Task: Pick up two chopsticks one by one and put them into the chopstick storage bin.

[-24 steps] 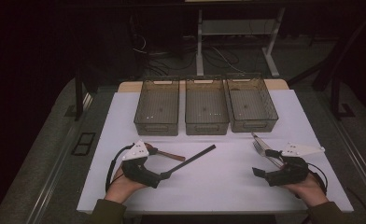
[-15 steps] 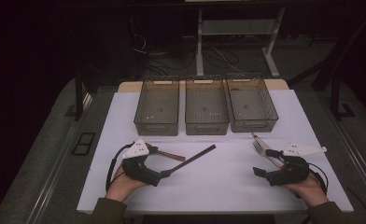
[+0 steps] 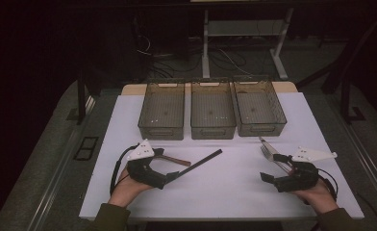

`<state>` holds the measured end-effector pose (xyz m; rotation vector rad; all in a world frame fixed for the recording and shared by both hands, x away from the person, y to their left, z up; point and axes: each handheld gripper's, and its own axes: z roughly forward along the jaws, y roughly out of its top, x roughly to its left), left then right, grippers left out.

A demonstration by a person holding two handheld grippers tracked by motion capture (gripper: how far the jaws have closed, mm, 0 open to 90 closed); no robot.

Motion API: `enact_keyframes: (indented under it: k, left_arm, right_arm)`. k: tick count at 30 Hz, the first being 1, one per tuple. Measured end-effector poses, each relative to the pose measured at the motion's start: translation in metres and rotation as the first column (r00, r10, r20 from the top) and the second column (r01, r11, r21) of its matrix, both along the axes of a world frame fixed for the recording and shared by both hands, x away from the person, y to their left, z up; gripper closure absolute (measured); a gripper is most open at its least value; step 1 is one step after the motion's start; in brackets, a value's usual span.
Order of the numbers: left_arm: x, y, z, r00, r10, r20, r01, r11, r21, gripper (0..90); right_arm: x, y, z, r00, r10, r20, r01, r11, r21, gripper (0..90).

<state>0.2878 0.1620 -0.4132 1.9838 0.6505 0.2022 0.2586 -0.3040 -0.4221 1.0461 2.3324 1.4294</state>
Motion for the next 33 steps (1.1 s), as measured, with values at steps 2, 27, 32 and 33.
enact_keyframes:
  k: [2, 27, 32, 33]
  left_arm:
    - [0.001, -0.001, 0.001, 1.0000, -0.001, 0.001, 0.001, 1.0000, -0.006, 0.0]
    - [0.015, -0.020, 0.009, 0.9999, -0.015, 0.009, 0.015, 0.9999, -0.009, 3.0]
    - [0.019, -0.026, 0.010, 0.9997, -0.022, 0.006, 0.022, 0.9998, -0.001, 4.0]
    - [0.019, -0.026, 0.010, 0.9997, -0.022, 0.006, 0.022, 0.9998, -0.001, 4.1]
  right_arm:
    - [0.000, 0.000, 0.000, 1.0000, 0.001, -0.002, -0.001, 1.0000, 0.007, 8.5]
    - [0.002, 0.002, 0.000, 0.9999, 0.012, 0.000, -0.012, 0.9998, 0.018, 8.5]
    - [0.002, 0.002, 0.000, 1.0000, 0.008, 0.000, -0.008, 0.9997, 0.022, 8.5]
    - [0.002, 0.002, 0.000, 1.0000, 0.008, 0.000, -0.008, 0.9997, 0.022, 8.5]
